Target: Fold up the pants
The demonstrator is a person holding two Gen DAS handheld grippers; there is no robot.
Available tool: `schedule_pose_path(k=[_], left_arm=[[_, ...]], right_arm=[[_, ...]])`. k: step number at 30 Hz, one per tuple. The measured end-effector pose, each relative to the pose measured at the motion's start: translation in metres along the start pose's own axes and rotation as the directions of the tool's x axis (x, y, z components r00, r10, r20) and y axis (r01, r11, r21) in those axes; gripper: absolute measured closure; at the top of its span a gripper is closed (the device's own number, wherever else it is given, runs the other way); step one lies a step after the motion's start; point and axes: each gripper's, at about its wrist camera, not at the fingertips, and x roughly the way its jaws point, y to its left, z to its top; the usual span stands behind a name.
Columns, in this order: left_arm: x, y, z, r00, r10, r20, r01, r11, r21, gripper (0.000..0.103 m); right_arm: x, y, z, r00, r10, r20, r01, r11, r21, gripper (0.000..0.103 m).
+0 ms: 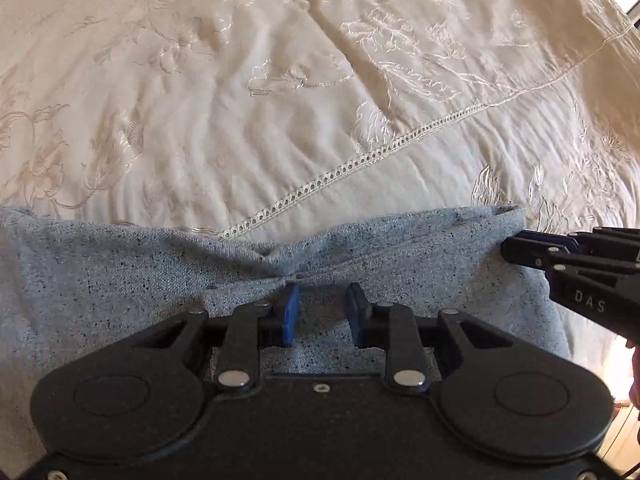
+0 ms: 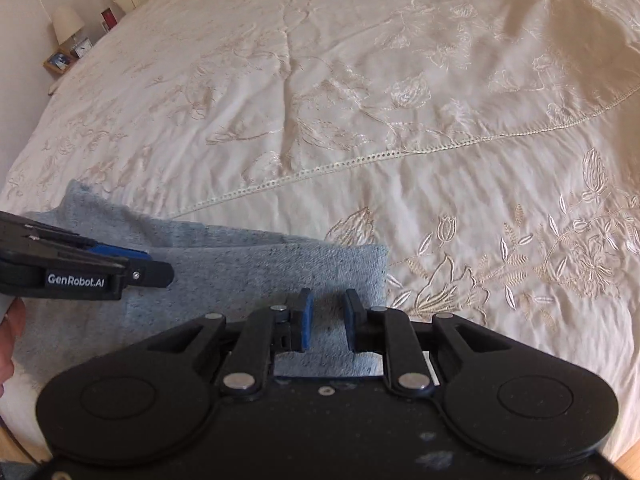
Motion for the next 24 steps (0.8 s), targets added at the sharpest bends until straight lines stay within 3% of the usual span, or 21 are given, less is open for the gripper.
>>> schedule_pose_path(k=[4, 9, 12, 17, 20, 24], left_arm=[[-0.016, -0.002, -0.002, 1.000, 0.004, 0.029, -0.004, 1.000, -0.012, 0.067], [-0.059, 0.000, -0.038, 0.997, 0.045, 0.064, -0.041, 0.997, -0.062, 0.067], [-0.063, -0.002, -0.065, 0.999, 0.031, 0.022, -0.029, 0.995, -0.096, 0.066], [-0.046, 0.004, -0.097, 0.997, 0.070, -0.038, -0.075, 0.983, -0.167, 0.061], [-0.052, 0.009, -0.095, 0.998, 0.064, -0.021, -0.067, 0.977, -0.202, 0.061], [-0.087, 0.032, -0.094, 0.991, 0.114, 0.066, -0.095, 0.966, -0.241, 0.062]], right_arm=[[0.031, -0.016, 0.012, 0.998, -0.018, -0.058, 0.019, 1.000, 0.017, 0.091], [0.002, -0.009, 0.011, 1.000, 0.014, -0.017, -0.014, 1.000, 0.000, 0.083], [-0.021, -0.002, -0.004, 0.998, 0.055, -0.018, -0.055, 0.998, -0.021, 0.083], [-0.029, 0.016, -0.040, 0.994, 0.061, -0.085, -0.072, 0.989, -0.133, 0.083], [-0.023, 0.023, -0.055, 0.992, 0.041, -0.117, -0.061, 0.983, -0.175, 0.083], [-0.029, 0.028, -0.055, 0.994, 0.030, -0.109, -0.052, 0.978, -0.202, 0.081]])
